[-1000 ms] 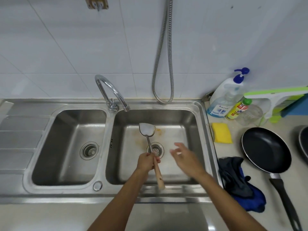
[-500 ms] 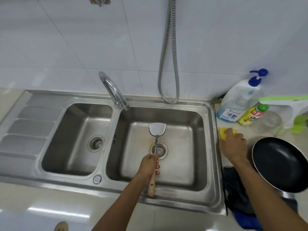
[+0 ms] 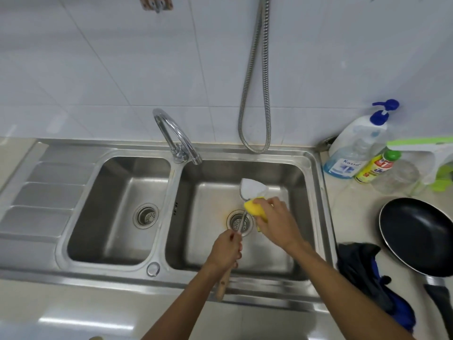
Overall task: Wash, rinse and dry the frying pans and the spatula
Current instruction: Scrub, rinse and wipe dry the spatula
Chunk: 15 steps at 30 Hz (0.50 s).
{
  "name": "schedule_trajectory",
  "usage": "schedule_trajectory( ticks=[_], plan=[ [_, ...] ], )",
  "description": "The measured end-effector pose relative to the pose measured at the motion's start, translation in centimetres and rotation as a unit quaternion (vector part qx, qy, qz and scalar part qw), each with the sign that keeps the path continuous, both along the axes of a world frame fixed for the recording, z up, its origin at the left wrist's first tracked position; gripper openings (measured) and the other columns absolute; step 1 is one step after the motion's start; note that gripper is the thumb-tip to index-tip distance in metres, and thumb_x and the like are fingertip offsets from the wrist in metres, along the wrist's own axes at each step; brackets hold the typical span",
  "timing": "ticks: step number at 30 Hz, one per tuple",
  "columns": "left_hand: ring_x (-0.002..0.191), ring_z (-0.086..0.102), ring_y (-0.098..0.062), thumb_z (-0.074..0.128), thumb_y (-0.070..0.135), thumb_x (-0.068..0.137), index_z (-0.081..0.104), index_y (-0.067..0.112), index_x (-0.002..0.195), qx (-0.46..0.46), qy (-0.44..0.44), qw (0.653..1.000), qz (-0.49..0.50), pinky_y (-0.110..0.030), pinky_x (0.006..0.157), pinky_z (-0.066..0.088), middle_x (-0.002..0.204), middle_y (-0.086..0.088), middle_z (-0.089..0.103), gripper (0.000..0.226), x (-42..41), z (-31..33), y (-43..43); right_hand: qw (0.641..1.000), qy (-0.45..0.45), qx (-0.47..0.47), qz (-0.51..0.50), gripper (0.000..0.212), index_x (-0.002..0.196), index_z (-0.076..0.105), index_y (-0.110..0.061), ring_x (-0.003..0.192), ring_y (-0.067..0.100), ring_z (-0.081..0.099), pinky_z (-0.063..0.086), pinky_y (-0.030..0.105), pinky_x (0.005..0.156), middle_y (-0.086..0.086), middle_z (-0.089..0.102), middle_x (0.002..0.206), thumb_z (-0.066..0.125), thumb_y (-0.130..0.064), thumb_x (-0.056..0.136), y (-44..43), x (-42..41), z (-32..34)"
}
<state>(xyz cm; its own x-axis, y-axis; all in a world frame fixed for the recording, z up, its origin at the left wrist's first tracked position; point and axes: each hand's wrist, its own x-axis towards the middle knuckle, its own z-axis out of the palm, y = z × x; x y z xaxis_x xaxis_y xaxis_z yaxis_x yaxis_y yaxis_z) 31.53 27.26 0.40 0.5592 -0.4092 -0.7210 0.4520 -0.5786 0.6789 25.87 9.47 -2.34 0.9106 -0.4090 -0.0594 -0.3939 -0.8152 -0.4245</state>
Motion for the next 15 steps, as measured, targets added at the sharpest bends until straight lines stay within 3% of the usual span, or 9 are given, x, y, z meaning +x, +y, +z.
schedule_trajectory(
  ticks=[7, 12, 15],
  plan=[
    [0.056, 0.047, -0.010, 0.045, 0.030, 0.106, 0.057, 0.012, 0.096, -0.034, -0.049, 0.996, -0.072, -0.025, 0.047, 0.040, 0.073, 0.002, 0.056, 0.025, 0.3, 1.0, 4.6, 0.996, 0.055, -0.067, 0.010, 0.034, 0.127, 0.058, -0.021, 0.098, 0.036, 0.055, 0.050, 0.043, 0.081, 0.014, 0.056, 0.118, 0.062, -0.025, 0.093, 0.3, 5.7, -2.3],
    [0.058, 0.046, -0.012, 0.047, 0.033, 0.106, 0.055, 0.014, 0.092, -0.046, -0.057, 0.994, -0.077, -0.026, 0.050, 0.042, 0.072, 0.002, 0.055, 0.025, 1.0, 1.7, 6.4, 0.994, 0.039, -0.042, -0.090, 0.029, 0.124, 0.060, -0.012, 0.100, 0.039, 0.057, 0.049, 0.041, 0.081, 0.017, 0.058, 0.115, 0.057, -0.024, 0.098, -1.2, 7.7, -2.6],
    [0.059, 0.048, -0.011, 0.047, 0.033, 0.107, 0.057, 0.013, 0.094, -0.036, -0.073, 0.992, -0.093, -0.025, 0.052, 0.043, 0.072, 0.003, 0.057, 0.026, 1.8, 1.7, 6.9, 0.994, 0.061, -0.072, 0.055, 0.024, 0.116, 0.058, -0.014, 0.095, 0.032, 0.060, 0.049, 0.039, 0.075, 0.010, 0.058, 0.108, 0.062, -0.019, 0.093, 1.6, 7.5, -3.1]
  ],
)
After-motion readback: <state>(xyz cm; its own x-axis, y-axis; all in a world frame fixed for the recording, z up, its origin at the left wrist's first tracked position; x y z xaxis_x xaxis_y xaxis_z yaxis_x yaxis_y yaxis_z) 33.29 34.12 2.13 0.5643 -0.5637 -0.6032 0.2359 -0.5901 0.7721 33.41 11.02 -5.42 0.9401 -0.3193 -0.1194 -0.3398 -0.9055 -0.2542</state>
